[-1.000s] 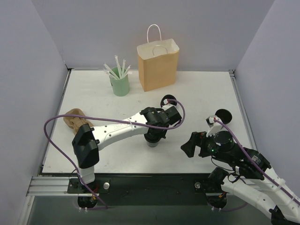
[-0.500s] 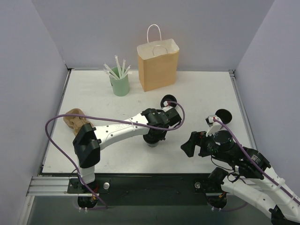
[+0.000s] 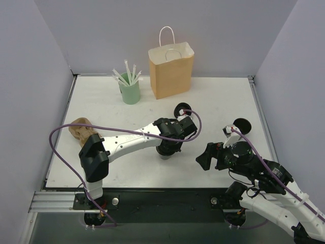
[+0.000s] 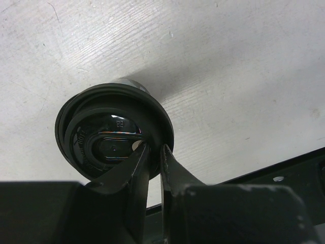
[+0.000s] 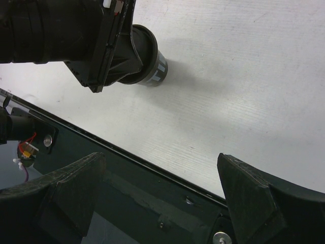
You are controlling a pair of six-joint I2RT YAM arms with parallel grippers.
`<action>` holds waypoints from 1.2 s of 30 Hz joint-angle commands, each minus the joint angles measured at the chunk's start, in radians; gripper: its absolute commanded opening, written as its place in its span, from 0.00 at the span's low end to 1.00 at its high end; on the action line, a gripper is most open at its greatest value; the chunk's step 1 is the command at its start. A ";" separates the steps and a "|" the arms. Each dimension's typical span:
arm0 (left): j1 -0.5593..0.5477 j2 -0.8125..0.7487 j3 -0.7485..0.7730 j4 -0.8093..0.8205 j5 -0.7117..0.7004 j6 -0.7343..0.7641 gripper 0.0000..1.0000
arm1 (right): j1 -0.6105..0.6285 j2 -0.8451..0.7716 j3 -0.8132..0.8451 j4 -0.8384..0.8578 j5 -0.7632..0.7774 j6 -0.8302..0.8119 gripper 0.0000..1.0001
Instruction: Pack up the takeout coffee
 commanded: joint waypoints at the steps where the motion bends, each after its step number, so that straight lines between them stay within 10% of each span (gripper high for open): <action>1: -0.003 -0.021 0.011 0.013 -0.019 0.008 0.22 | 0.006 -0.006 0.022 -0.015 0.024 -0.004 0.98; 36: -0.005 -0.063 -0.017 -0.014 -0.028 -0.006 0.22 | 0.004 0.024 0.025 -0.015 0.029 -0.003 0.98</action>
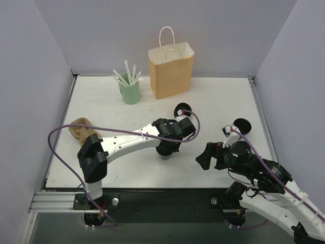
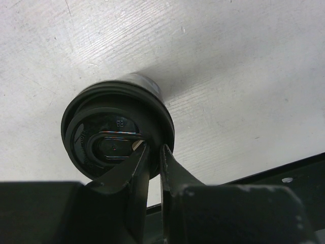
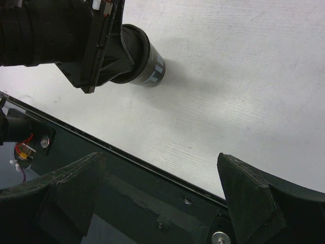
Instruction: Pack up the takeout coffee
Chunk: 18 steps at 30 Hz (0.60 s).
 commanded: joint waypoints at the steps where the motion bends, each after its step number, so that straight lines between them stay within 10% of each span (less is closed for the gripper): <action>1: -0.006 -0.047 0.005 0.002 0.002 0.004 0.22 | 0.006 0.019 0.024 -0.015 0.019 -0.003 0.98; 18: -0.001 -0.116 0.012 0.047 0.019 0.025 0.46 | 0.004 0.036 0.015 0.022 -0.007 0.008 0.98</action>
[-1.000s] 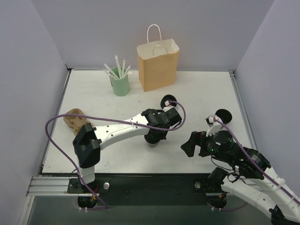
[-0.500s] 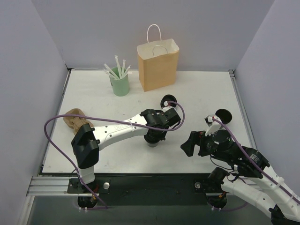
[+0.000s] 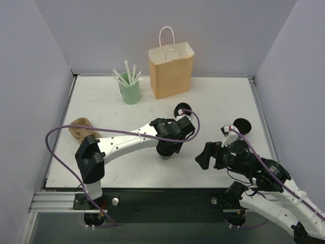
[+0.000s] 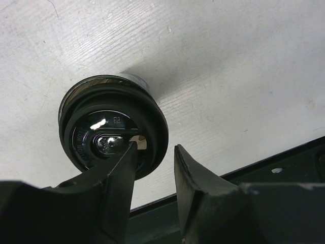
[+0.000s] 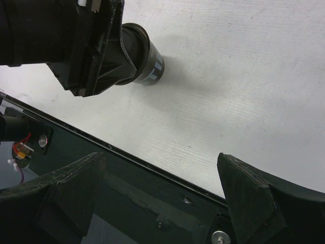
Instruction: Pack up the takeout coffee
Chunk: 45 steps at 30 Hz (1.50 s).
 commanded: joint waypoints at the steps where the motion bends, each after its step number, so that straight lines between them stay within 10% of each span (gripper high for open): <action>1: 0.001 -0.108 0.020 0.029 -0.031 0.009 0.47 | 0.006 0.020 0.011 0.030 -0.010 0.017 0.98; 14: 0.329 -0.473 -0.455 0.420 0.324 0.084 0.53 | -0.043 0.317 0.064 0.260 -0.109 0.052 0.98; 27: 0.441 -0.480 -0.702 0.826 0.647 0.107 0.57 | -0.162 0.634 0.074 0.478 -0.350 0.067 0.87; 45: 0.437 -0.455 -0.902 0.983 0.581 0.064 0.47 | -0.203 0.846 -0.005 0.616 -0.402 0.035 0.51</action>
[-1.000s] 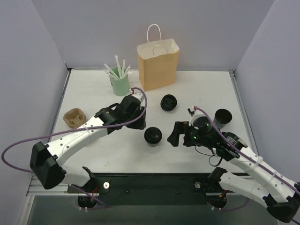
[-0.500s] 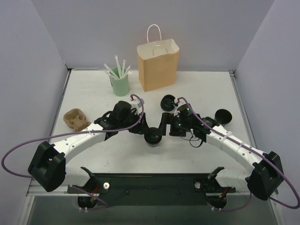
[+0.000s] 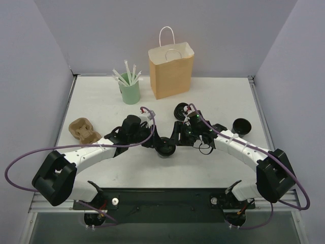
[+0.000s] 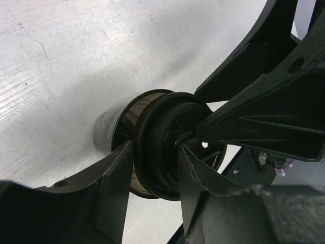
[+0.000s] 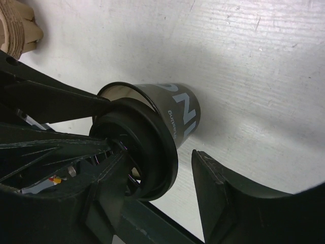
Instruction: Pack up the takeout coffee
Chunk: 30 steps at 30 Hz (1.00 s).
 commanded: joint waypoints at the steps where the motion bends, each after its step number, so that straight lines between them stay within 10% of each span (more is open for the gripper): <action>1: -0.002 -0.029 -0.049 0.010 -0.055 0.012 0.47 | -0.013 0.029 -0.026 0.041 -0.021 -0.022 0.51; 30: 0.018 -0.121 0.109 -0.283 -0.192 0.062 0.57 | -0.011 0.051 0.041 0.042 -0.055 -0.039 0.35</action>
